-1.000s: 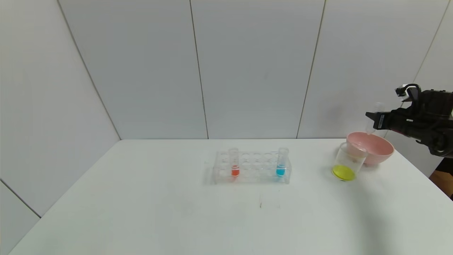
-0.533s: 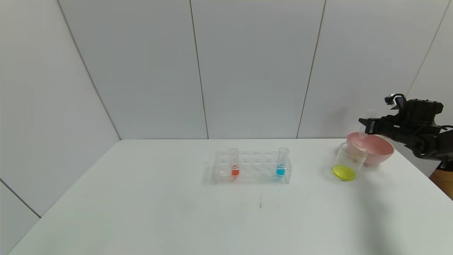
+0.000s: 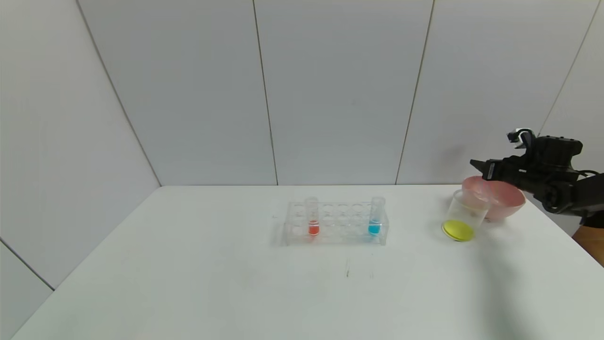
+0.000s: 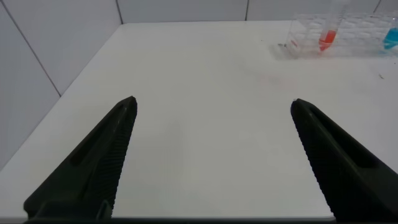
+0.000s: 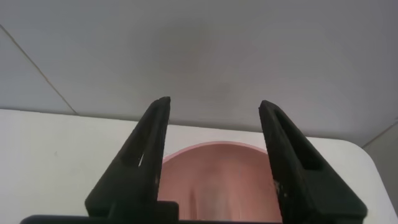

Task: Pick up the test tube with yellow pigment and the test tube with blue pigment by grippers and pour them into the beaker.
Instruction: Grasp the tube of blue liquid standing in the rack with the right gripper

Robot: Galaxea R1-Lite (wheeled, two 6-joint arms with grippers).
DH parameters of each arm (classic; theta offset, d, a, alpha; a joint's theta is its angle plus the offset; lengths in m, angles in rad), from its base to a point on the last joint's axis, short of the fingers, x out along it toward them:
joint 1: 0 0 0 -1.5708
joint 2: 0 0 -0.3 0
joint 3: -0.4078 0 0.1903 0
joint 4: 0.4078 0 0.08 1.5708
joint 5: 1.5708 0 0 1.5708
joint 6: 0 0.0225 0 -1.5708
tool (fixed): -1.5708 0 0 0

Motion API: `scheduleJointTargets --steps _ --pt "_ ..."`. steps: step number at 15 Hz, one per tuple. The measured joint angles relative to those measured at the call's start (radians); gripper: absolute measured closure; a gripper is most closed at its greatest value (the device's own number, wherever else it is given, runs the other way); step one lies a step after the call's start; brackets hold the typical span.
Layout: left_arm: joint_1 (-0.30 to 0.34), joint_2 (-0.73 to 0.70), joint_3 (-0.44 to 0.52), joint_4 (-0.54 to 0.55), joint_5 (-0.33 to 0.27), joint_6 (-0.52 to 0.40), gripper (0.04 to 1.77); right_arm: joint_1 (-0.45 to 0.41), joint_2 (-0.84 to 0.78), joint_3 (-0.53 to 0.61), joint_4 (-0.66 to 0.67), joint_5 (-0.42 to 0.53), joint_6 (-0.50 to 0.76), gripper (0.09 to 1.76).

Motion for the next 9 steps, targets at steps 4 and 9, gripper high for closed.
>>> scheduleJointTargets --steps 4,9 --pt "0.0 0.0 0.0 0.0 0.0 0.0 0.05 0.019 -0.015 0.013 -0.029 -0.002 0.013 0.51" --pt "0.0 0.0 0.0 0.0 0.0 0.0 0.05 0.102 -0.091 0.051 -0.033 -0.049 0.099 0.34"
